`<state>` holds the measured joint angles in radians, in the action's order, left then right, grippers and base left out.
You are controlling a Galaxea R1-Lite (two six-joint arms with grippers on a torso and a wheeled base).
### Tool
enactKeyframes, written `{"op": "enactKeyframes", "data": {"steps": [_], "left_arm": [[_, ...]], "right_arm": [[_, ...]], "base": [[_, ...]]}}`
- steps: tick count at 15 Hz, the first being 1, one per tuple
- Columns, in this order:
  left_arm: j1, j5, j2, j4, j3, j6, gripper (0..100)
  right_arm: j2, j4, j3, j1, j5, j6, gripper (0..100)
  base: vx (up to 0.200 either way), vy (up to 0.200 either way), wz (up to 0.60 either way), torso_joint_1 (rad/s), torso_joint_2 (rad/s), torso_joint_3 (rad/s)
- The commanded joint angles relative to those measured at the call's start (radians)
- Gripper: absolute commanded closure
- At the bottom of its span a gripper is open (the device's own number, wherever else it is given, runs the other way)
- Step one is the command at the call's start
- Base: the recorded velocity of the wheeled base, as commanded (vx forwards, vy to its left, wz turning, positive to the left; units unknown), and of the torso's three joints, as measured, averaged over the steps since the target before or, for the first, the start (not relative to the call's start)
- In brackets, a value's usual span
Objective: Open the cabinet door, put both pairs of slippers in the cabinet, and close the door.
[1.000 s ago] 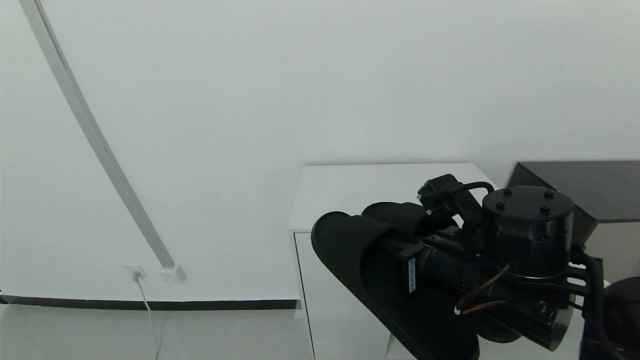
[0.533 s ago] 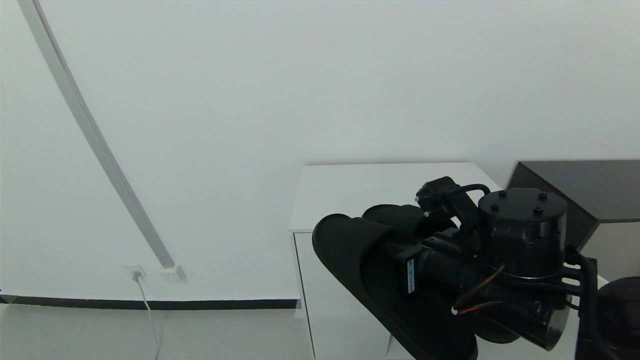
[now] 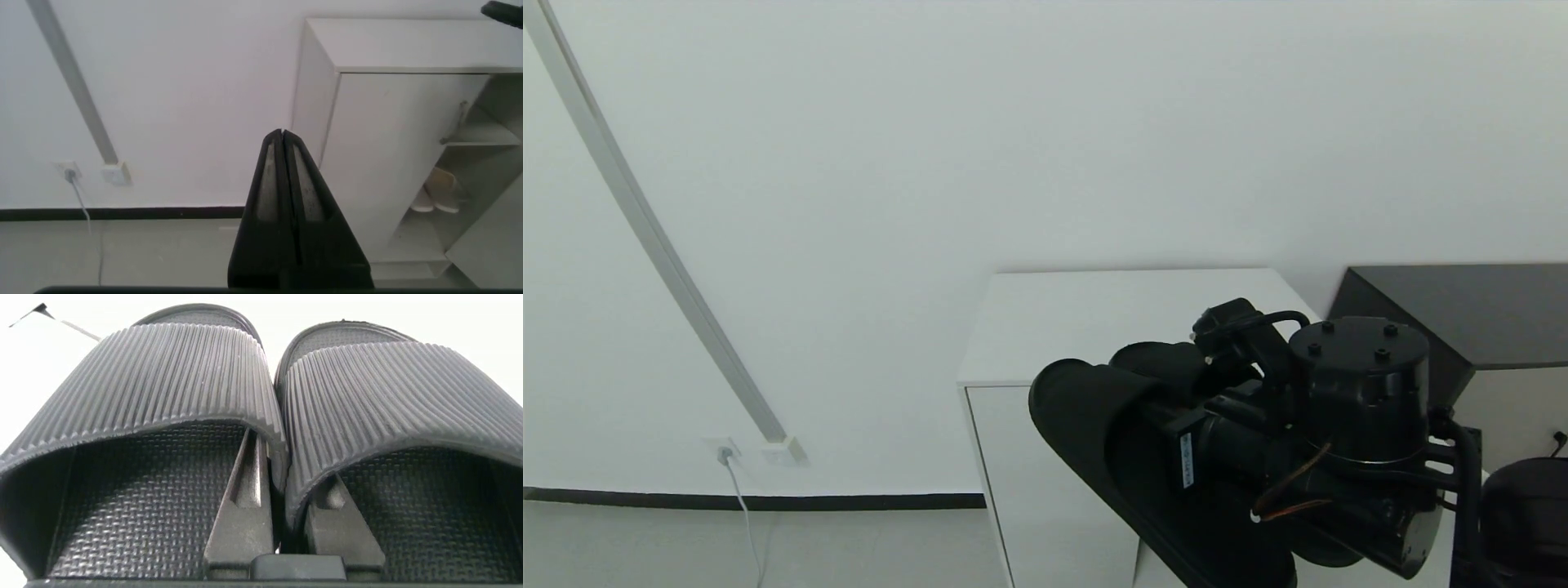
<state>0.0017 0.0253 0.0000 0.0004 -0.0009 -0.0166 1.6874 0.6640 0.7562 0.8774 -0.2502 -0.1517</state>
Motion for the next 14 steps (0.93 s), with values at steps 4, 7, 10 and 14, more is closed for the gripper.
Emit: {"op": "enactKeyframes", "data": {"steps": [4, 7, 10, 14], "left_arm": [[0.0, -0.001, 0.002, 0.0, 0.001, 0.0, 100], [0.0, -0.001, 0.002, 0.0, -0.001, 0.0, 100], [0.0, -0.001, 0.002, 0.0, 0.001, 0.0, 100], [0.0, 0.001, 0.0, 0.0, 0.001, 0.003, 100]], "right_arm": [[0.006, 0.002, 0.0, 0.0, 0.0, 0.0, 100], [0.006, 0.002, -0.001, 0.0, 0.0, 0.0, 100], [0.008, 0.002, -0.009, 0.0, -0.02, 0.003, 100], [0.005, 0.005, -0.034, 0.0, -0.02, 0.029, 100]], "base": [[0.0, -0.2, 0.0, 0.002, 0.0, 0.004], [0.0, -0.2, 0.0, -0.001, 0.0, 0.004], [0.0, -0.2, 0.0, 0.002, 0.01, 0.001], [0.0, -0.1, 0.0, 0.002, 0.0, 0.001]]}}
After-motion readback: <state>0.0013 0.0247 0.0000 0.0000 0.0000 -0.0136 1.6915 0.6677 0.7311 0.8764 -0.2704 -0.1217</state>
